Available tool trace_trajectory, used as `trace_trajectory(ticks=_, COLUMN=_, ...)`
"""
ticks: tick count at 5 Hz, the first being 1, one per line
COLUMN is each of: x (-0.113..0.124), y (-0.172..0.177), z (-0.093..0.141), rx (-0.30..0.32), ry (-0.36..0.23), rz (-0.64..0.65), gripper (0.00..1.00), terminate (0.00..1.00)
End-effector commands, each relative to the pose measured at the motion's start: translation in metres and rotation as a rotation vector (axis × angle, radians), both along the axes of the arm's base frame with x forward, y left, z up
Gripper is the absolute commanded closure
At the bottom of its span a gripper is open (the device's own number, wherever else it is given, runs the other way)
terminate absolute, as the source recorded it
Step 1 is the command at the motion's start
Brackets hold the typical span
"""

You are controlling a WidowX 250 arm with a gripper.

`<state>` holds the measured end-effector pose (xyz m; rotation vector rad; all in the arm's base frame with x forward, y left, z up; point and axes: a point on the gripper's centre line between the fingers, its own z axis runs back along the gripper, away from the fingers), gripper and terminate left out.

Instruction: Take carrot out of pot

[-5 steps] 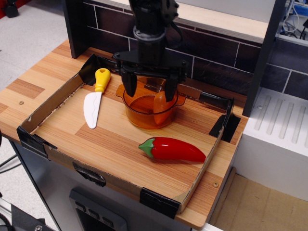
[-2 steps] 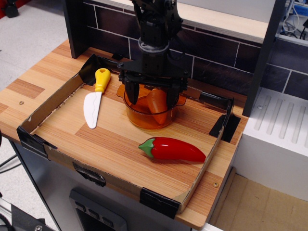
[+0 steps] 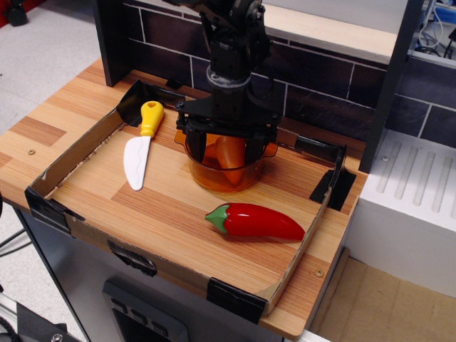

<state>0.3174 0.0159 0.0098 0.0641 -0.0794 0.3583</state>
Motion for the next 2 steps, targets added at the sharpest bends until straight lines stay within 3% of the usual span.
trace_trajectory(ticks=1, x=0.008, y=0.005, z=0.012, rx=0.009, ry=-0.042, rz=0.005, gripper=1.00, terminate=0.00)
trace_trajectory(ticks=2, x=0.008, y=0.006, z=0.026, rx=0.013, ry=-0.085, rz=0.014, gripper=1.00, terminate=0.00)
